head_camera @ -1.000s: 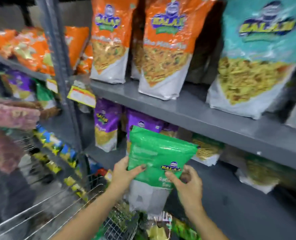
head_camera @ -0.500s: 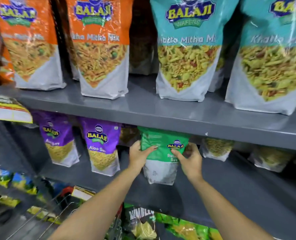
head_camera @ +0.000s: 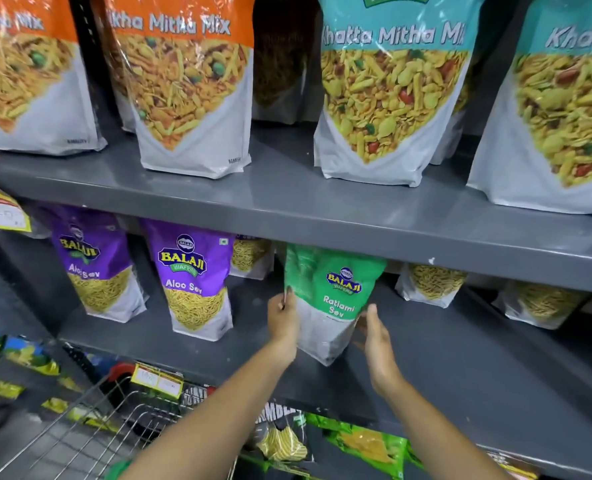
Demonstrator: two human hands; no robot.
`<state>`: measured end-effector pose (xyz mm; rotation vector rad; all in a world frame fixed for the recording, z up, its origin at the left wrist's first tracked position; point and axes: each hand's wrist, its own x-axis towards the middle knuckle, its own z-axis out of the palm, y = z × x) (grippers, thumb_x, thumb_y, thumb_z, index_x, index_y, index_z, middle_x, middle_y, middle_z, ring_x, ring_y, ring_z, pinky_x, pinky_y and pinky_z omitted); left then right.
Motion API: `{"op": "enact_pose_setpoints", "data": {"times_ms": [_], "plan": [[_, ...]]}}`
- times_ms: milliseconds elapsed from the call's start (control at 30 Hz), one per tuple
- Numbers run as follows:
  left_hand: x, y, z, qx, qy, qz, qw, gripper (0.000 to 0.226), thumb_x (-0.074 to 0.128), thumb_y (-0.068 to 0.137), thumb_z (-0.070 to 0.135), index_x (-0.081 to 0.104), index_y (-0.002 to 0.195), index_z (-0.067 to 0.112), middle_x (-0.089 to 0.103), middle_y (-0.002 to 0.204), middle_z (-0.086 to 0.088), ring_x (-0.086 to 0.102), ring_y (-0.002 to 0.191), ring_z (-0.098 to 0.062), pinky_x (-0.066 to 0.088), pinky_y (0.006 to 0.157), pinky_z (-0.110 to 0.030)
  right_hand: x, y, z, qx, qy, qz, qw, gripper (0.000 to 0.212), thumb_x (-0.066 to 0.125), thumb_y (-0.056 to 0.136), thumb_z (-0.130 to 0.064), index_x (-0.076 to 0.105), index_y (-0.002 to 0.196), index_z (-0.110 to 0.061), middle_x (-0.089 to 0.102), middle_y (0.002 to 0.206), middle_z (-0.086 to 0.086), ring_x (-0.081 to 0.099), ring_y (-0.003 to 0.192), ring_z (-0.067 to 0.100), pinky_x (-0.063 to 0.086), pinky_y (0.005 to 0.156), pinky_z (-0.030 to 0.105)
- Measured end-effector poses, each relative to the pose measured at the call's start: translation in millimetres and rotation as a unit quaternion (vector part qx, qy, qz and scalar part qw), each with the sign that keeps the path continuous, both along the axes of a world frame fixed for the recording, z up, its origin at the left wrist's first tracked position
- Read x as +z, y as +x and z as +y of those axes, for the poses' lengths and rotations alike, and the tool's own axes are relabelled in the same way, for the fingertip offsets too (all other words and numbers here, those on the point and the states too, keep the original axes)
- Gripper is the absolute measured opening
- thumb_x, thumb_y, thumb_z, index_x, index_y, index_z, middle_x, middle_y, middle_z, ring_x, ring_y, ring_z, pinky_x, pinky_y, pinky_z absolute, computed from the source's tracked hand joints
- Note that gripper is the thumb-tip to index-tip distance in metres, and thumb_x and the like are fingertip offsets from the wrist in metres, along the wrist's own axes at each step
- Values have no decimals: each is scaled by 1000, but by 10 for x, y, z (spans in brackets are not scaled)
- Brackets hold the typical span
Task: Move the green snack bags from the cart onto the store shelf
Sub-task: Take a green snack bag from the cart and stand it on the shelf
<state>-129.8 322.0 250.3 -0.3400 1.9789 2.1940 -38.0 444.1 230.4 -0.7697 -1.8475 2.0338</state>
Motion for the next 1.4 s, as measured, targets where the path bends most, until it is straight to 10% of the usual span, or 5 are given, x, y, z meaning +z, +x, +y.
{"op": "enact_pose_setpoints", "data": {"times_ms": [200, 700, 900, 1033, 1400], "plan": [[-19, 52, 19, -72, -4, -17, 997, 38, 41, 98, 35, 48, 127, 12, 52, 119, -1, 49, 114, -20, 32, 91, -25, -80, -107, 131, -50, 19, -11, 999, 48, 38, 115, -21, 71, 80, -21, 77, 61, -16, 70, 60, -5, 52, 75, 29], [-376, 21, 134, -75, 126, -73, 987, 51, 46, 86, 49, 57, 127, 20, 61, 132, -6, 58, 120, -25, 38, 112, -43, -103, -377, -36, -1, -42, -40, 998, 19, 50, 100, -28, 61, 107, -16, 69, 102, 7, 64, 89, 18, 51, 82, 34], [-240, 833, 182, 60, 115, -44, 991, 90, 44, 73, 68, 29, 146, 18, 28, 153, 4, 25, 143, -15, 16, 121, -42, 183, -834, 243, 2, -61, -29, 998, 44, 35, 112, -37, 61, 136, -11, 63, 127, 8, 57, 119, 24, 49, 101, 40], [-301, 921, 344, 32, 128, -22, 991, 50, 36, 100, 30, 25, 148, 21, 22, 158, 3, 21, 145, -14, 14, 121, -36, 177, -1021, 259, 68, -71, -13, 995, 85, 45, 96, -70, 42, 158, -12, 57, 154, 7, 58, 137, 25, 57, 102, 33], [-320, -149, -24, 1, 91, 26, 996, 29, 53, 93, 32, 67, 107, 11, 68, 117, -13, 61, 114, -28, 45, 105, -46, -227, -540, 120, -1, 125, -1, 992, 34, 33, 115, -13, 53, 139, 0, 48, 123, 6, 48, 119, 23, 34, 108, 33]]}}
